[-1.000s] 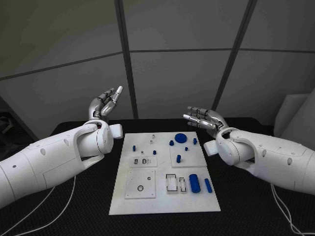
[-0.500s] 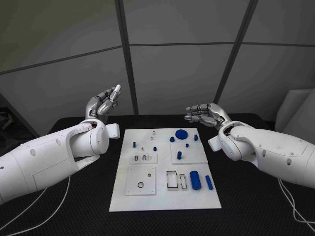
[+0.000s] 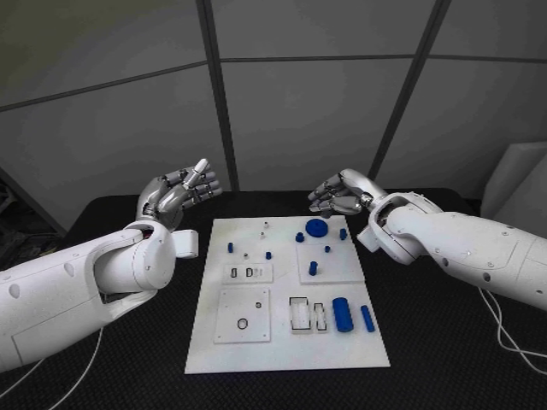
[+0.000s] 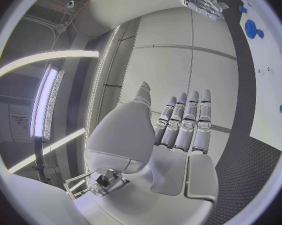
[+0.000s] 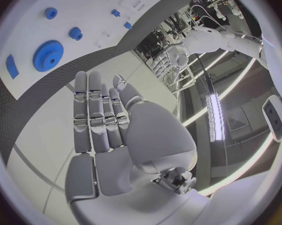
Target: Assemble the parts on the task board
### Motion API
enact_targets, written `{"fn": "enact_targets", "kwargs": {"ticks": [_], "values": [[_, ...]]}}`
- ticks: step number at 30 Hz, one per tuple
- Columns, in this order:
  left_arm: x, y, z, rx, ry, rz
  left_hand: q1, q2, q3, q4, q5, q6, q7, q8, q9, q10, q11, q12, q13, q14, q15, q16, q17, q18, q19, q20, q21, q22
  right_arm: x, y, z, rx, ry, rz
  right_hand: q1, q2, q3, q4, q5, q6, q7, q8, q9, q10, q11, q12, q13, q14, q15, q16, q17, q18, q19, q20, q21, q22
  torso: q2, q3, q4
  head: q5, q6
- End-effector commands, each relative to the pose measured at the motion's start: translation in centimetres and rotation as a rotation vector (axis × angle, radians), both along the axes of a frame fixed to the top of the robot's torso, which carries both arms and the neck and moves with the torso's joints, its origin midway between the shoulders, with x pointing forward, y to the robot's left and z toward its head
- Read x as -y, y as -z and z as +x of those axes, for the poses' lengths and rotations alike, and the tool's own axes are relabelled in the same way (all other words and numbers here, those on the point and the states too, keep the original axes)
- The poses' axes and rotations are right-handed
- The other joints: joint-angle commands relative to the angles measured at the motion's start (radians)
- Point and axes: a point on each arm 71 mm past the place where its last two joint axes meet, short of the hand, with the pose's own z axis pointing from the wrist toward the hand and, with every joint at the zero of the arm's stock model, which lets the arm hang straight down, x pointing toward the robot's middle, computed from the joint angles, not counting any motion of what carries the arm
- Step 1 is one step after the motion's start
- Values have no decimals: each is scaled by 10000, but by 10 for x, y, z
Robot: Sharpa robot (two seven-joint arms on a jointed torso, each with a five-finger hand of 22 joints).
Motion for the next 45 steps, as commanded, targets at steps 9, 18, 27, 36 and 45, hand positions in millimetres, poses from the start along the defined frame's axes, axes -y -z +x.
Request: {"fn": "enact_targets", "kwargs": {"ticks": [9,18,27,36,45], "values": [[13,-7,-12,342,1072,-204,125,179,-151,-359,11,564,304,74,89,513,-135,-23,-24,675,-158,42,-46,-108,578,-136,279,6,-25,-5,-1,914,-885,-4881,-576,-355,232,-61,1,316,-112,-387,24,-76,-199,-81,-1,1186,-273,2841,2226,-406,1943,-281,4073,4491,620,-39,203,-207,107],[18,-8,-16,313,1326,-285,121,197,-175,-395,8,618,302,73,99,564,-144,-35,-23,722,-171,27,-49,-108,626,-149,301,2,-33,-5,-1,982,-900,-5945,-615,-543,394,-47,5,176,-36,-401,23,-587,-24,-68,6,1012,-125,6560,5654,-807,2765,-125,6228,7446,728,-72,288,-253,109],[17,-8,-17,285,1352,-284,120,198,-182,-403,8,630,306,72,101,574,-144,-38,-24,726,-171,21,-51,-108,635,-151,305,0,-34,-5,0,1028,-731,-6299,-623,-544,478,-34,61,121,-2,-400,32,-696,13,-76,13,957,-75,7898,6961,-953,3049,-51,6952,8512,785,-56,293,-255,77],[15,-7,-16,212,1336,-255,110,185,-207,-423,6,645,322,64,103,581,-137,-55,-27,722,-169,-2,-57,-112,651,-154,311,-5,-38,-1,0,736,-967,-6525,-655,-351,651,-30,178,139,-35,-396,43,-429,-28,-42,42,998,-100,8666,7717,-1092,3399,-43,7457,9365,834,-45,288,-202,-23],[15,-7,-16,178,1350,-251,104,182,-218,-431,7,646,331,57,103,580,-132,-65,-29,722,-167,-11,-59,-114,657,-155,313,-7,-39,1,1,515,-1096,-6593,-687,-118,931,-28,238,238,-91,-382,65,-58,-114,-57,57,1027,-154,9203,8245,-1209,3705,-89,7829,10040,876,-42,303,-220,-80]]}}
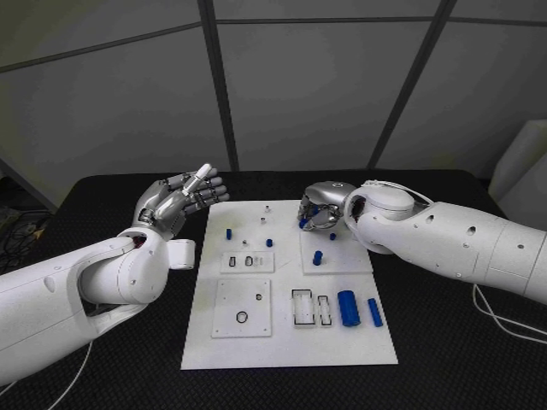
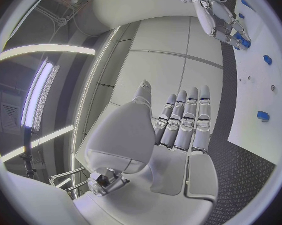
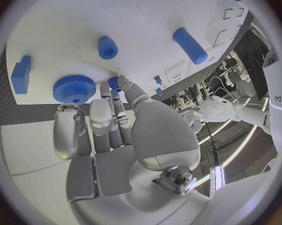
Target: Assemble the parts on the task board
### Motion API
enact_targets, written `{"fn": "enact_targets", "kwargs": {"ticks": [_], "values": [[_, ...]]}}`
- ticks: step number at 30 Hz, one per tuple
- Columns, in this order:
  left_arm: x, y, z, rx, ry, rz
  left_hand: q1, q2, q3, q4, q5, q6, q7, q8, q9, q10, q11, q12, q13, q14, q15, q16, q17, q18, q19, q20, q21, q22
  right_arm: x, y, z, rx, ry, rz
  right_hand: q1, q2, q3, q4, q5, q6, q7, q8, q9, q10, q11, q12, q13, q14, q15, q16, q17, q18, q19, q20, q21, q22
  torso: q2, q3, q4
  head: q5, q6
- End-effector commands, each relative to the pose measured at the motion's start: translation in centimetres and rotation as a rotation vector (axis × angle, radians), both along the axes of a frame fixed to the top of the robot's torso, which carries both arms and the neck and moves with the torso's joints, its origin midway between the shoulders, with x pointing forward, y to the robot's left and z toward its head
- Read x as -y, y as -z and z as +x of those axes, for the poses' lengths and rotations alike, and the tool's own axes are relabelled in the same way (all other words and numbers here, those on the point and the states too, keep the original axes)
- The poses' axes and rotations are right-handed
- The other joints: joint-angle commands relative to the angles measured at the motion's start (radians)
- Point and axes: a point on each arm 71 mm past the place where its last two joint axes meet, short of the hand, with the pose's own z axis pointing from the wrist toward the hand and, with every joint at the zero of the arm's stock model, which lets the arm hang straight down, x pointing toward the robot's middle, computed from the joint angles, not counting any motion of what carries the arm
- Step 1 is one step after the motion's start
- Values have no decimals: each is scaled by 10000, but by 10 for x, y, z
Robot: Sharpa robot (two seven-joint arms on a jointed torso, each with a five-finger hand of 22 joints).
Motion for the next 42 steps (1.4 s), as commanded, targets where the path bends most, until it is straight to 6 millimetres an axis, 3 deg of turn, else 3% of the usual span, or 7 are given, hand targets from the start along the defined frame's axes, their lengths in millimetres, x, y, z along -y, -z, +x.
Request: {"fn": "enact_targets", "kwargs": {"ticks": [1,12,16,23,31,42], "values": [[1,-2,0,94,162,-5,0,76,-17,-59,8,91,157,20,11,71,-9,-65,-13,57,-4,-26,-11,-116,63,21,27,-12,-1,2,0,-251,-77,-243,-29,150,93,5,63,37,-51,0,14,127,-7,-35,4,291,-40,95,87,-196,109,-15,66,110,37,2,8,5,-17],[0,-2,0,73,149,12,1,78,-21,-68,12,92,161,15,11,70,-6,-72,-14,57,-2,-34,-13,-118,67,21,29,-14,-4,-1,-1,26,-143,26,101,360,552,-22,45,294,-152,50,75,677,-164,4,56,262,-147,503,410,-306,391,-102,397,744,52,16,8,25,-82],[0,-1,0,62,147,18,4,80,-22,-74,15,93,162,12,11,70,-5,-76,-15,57,-1,-37,-13,-118,69,21,29,-15,-6,-7,-3,509,-214,458,153,372,632,-21,45,405,-185,75,106,812,-206,4,83,256,-183,556,445,-329,453,-135,459,869,51,26,-1,47,-52],[-1,-1,0,52,127,31,9,82,-22,-81,17,93,163,9,11,70,-3,-80,-16,57,0,-40,-14,-119,71,20,30,-16,-10,-20,-5,1332,-202,1303,156,340,651,-23,42,438,-192,75,116,827,-213,-15,85,261,-192,604,496,-346,498,-147,500,956,64,11,3,43,55],[-1,-1,0,44,150,24,15,84,-22,-89,20,94,164,6,11,70,-2,-84,-16,58,0,-44,-14,-120,74,20,31,-17,-27,-31,7,1850,-3,1797,129,301,682,-10,81,448,-188,53,124,798,-203,-47,75,255,-189,626,495,-344,488,-155,502,950,95,10,34,-48,97],[3,-1,0,64,257,20,27,84,-32,-119,7,95,167,-8,11,69,2,-103,-18,58,4,-62,-16,-123,80,19,31,-24,-53,-27,24,1750,101,1852,23,298,705,38,87,428,-174,19,125,749,-183,-60,60,246,-177,653,499,-343,480,-150,506,950,123,12,38,1,48]]}}
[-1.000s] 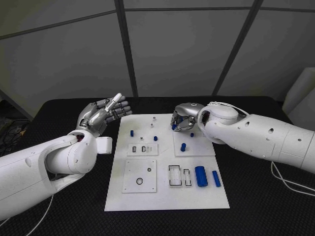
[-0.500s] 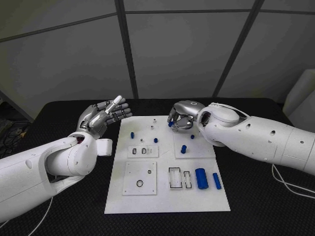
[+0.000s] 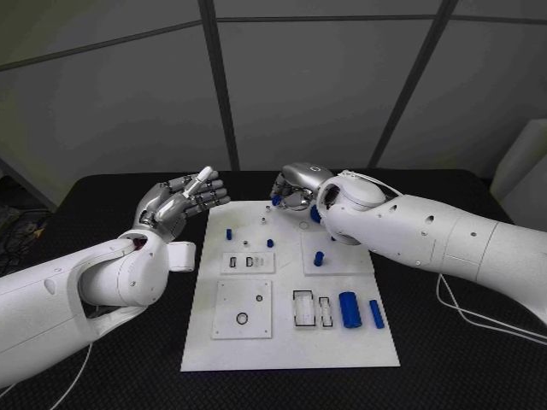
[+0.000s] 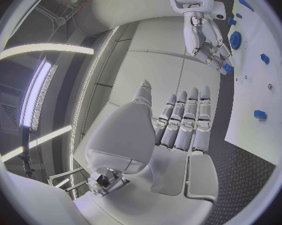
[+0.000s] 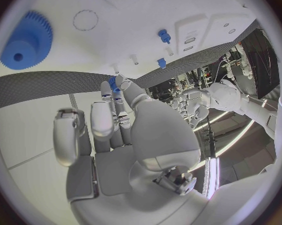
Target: Assemble the parts on the task board
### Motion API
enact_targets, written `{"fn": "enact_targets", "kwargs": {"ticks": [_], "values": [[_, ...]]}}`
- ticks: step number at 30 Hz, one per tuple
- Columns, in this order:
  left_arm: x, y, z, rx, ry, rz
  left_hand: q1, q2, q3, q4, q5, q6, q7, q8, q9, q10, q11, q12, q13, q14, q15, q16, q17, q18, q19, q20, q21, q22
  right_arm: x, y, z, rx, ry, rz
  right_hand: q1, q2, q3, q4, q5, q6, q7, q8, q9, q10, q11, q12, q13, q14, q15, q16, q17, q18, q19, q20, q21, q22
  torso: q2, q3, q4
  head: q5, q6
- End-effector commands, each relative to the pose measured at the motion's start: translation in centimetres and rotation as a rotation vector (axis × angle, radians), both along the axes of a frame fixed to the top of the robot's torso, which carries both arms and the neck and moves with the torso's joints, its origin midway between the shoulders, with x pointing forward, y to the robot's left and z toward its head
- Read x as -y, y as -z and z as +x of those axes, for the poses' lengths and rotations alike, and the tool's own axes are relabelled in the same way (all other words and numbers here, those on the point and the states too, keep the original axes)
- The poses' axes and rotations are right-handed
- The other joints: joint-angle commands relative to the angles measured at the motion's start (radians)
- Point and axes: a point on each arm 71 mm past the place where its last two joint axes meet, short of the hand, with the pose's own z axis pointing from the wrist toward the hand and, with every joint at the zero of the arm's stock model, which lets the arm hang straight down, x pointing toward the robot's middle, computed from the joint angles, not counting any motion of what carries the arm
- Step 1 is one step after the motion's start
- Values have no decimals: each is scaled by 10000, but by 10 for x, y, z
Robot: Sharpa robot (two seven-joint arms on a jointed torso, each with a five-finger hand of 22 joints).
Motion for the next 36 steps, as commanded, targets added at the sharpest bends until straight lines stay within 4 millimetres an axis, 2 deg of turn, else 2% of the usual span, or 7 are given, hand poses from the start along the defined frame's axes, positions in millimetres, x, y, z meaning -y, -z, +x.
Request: {"fn": "enact_targets", "kwargs": {"ticks": [1,6,7,9,13,36], "values": [[2,-2,0,151,176,9,32,82,0,-56,-1,97,167,-12,15,76,8,-70,-10,58,4,-67,-10,-125,83,19,33,-19,-3,-2,3,142,8,215,-91,13,51,-2,28,46,-6,20,17,-13,57,-42,-10,247,-31,52,3,-189,95,-16,38,934,21,8,-7,17,-20],[2,-3,-1,166,184,23,39,76,-8,-76,-12,99,167,-19,15,78,9,-79,-10,59,6,-77,-11,-126,86,18,33,-23,-9,0,7,-43,28,57,-117,8,67,-1,29,27,-2,5,15,-48,63,-47,-19,245,-27,68,13,-190,98,-13,44,944,33,-9,-3,59,-33],[2,-3,-1,169,187,23,39,76,-8,-76,-12,99,167,-19,15,78,9,-79,-10,59,6,-77,-11,-126,86,18,33,-23,-9,1,7,-86,27,19,-117,8,67,-1,29,27,-2,5,15,-48,63,-47,-19,245,-27,68,13,-190,98,-13,44,944,20,5,-12,71,-57],[2,-3,-1,170,194,22,39,76,-8,-76,-12,99,167,-19,15,78,9,-79,-10,59,6,-77,-11,-126,86,18,33,-23,-11,2,8,-165,17,-50,-117,8,67,-1,29,27,-2,5,15,-48,63,-47,-19,245,-27,68,13,-190,98,-13,44,944,26,2,-2,74,-56],[2,-3,-1,171,198,27,39,76,-8,-76,-12,99,167,-19,15,78,9,-79,-10,59,6,-77,-11,-126,86,18,33,-23,-14,4,9,-300,-2,-178,-132,3,76,-2,20,18,1,-1,15,-69,68,-49,-24,240,-24,64,-1,-186,84,-11,37,925,27,12,-21,93,-76],[3,-4,-1,219,223,75,44,73,-14,-89,-20,100,168,-24,15,79,9,-86,-11,59,6,-84,-12,-127,88,18,32,-25,-22,8,11,-598,-126,-527,-237,-38,119,2,-60,-53,25,-26,8,-192,101,-50,-51,206,4,38,-83,-168,23,10,5,844,44,6,-25,133,-104]]}}
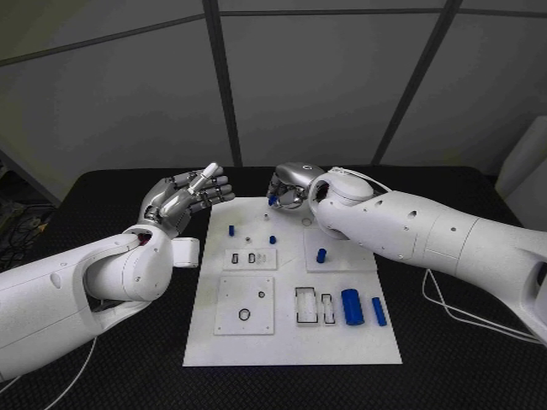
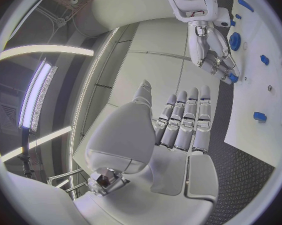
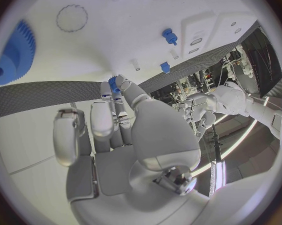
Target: Assemble the parts on the task board
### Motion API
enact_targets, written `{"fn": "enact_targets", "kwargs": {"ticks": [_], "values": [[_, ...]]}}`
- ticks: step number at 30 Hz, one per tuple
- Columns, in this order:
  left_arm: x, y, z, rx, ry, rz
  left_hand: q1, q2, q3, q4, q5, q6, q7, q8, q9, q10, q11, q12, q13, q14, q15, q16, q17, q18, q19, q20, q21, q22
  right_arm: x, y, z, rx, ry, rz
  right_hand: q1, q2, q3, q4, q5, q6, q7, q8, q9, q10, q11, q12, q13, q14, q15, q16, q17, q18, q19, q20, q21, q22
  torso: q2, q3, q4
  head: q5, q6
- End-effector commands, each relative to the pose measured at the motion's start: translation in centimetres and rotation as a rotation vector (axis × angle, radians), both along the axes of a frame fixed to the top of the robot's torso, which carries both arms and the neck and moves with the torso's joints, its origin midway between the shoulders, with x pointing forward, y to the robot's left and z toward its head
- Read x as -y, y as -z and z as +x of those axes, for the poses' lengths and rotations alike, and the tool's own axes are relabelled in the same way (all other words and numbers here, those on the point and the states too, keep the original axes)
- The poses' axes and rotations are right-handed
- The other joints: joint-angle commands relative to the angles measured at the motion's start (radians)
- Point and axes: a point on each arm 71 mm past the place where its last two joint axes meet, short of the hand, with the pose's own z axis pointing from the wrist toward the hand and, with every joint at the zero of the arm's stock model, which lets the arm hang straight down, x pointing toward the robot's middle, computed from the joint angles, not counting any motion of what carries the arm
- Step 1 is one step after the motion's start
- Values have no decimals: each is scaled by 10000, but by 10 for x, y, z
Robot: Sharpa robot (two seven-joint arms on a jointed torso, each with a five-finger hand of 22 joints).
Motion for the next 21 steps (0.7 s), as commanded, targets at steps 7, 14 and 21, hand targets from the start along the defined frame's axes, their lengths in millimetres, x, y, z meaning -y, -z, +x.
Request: {"fn": "enact_targets", "kwargs": {"ticks": [7,14,21], "values": [[1,-3,0,148,123,14,44,73,6,-53,-20,100,168,-24,17,80,10,-38,-12,59,6,-43,-13,-126,52,-18,33,-9,-4,1,0,-108,-192,-209,-222,-87,138,-8,-105,-181,76,6,-16,-366,69,-61,-66,168,70,21,-90,-144,-63,64,-44,733,7,-4,7,35,-16],[0,-3,0,149,114,29,42,69,-9,-73,-39,101,171,-36,17,79,13,-54,-13,56,9,-60,-15,-128,55,-18,32,-15,-4,1,2,-37,-142,-133,-392,-468,35,7,-686,-1010,402,-2,-197,-1704,430,-55,-118,35,366,-204,-516,16,-555,328,-395,-33,13,-8,-4,52,-2],[-1,-3,0,141,100,47,41,69,-13,-77,-42,101,173,-39,17,78,15,-58,-13,53,10,-65,-16,-129,55,-17,31,-17,-3,0,2,62,-118,-43,-148,-617,-395,69,-851,-1740,538,6,-259,-3000,639,-49,-113,-94,526,-447,-968,134,-879,516,-676,-576,11,2,-15,63,8]]}}
